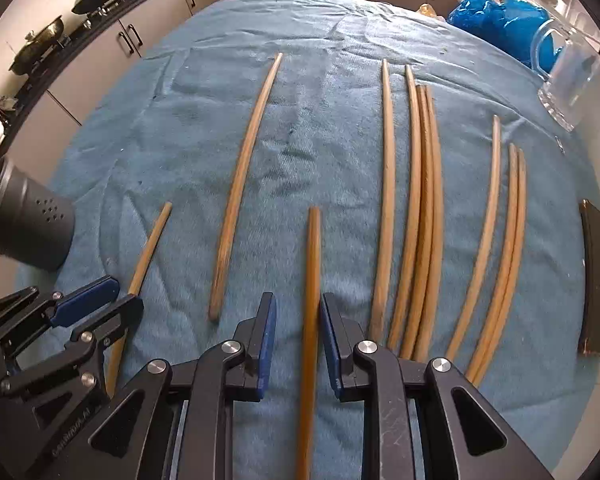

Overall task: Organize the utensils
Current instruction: 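Lift the chopstick with the left tool while the right tool grasps another chopstick, then lower the left tool's chopstick into the black holder while the right tool drops its chopstick in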

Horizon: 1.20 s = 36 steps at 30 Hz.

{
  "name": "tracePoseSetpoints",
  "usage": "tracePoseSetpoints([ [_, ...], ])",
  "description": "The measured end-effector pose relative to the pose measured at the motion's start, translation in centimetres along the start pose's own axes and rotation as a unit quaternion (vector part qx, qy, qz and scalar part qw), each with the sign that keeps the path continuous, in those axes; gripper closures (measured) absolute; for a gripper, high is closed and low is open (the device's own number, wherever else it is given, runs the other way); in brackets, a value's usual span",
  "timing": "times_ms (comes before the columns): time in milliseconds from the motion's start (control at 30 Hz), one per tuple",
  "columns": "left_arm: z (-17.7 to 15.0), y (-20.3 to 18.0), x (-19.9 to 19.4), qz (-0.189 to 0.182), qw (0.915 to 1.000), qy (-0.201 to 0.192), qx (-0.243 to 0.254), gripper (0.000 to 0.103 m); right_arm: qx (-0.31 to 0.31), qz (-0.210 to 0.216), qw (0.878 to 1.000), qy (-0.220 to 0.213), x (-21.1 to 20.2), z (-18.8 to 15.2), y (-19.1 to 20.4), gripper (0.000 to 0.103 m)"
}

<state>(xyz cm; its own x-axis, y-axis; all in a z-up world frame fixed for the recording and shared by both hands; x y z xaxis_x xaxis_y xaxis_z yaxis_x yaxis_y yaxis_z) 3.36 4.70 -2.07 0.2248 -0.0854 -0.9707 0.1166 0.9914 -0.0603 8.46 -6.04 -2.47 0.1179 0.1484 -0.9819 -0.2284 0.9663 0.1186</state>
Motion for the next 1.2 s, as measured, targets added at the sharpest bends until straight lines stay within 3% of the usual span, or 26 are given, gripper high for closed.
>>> tracePoseSetpoints([
  [67, 0.4, 0.0, 0.1, -0.002, 1.0000, 0.001, 0.000, 0.081, 0.004, -0.002, 1.000, 0.007, 0.2, 0.8, 0.1, 0.080],
  [167, 1.0, 0.1, 0.2, -0.012, 0.9999, 0.003, -0.007, 0.081, 0.008, -0.011, 1.000, 0.006, 0.3, 1.5, -0.1, 0.093],
  [233, 1.1, -0.1, 0.3, -0.021, 0.9997, 0.002, -0.011, 0.082, 0.004, -0.012, 1.000, 0.001, 0.4, 1.7, -0.1, 0.095],
  [267, 1.1, -0.1, 0.2, -0.028, 0.9995, 0.002, -0.013, 0.095, 0.007, -0.008, 1.000, -0.004, 0.3, 1.6, -0.3, 0.096],
  [333, 0.6, 0.1, -0.3, -0.048, 0.9986, -0.002, -0.024, 0.097, 0.012, 0.000, 0.999, -0.030, -0.5, 1.1, -0.6, 0.096],
  [567, -2.3, -0.2, -7.2, -0.095, 0.9906, -0.097, -0.017, 0.097, -0.001, 0.031, 0.988, -0.149, -7.6, -2.1, -0.1, 0.096],
  [867, -6.7, 0.3, -16.1, -0.107, 0.9710, -0.214, -0.009, 0.097, -0.029, 0.045, 0.965, -0.256, -15.1, -7.7, 3.2, 0.096],
  [1200, -6.7, 4.0, -25.3, -0.104, 0.9412, -0.320, -0.030, 0.097, -0.048, 0.077, 0.934, -0.347, -22.4, -7.0, 7.2, 0.096],
])
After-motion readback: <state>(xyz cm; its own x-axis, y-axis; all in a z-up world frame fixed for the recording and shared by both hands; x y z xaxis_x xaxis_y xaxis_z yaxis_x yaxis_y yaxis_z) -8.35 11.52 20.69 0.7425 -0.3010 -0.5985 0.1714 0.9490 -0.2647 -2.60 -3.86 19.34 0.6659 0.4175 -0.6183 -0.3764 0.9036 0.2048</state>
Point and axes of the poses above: each gripper's, at about its wrist camera, not at the fingertips, and x roughly the way its jaws point, y to its left, z to its top, the point moved 5 cm from there along x, roughly the way its jaws point, and after that the axes turned 9 degrees about y, right-handed, at the moved point
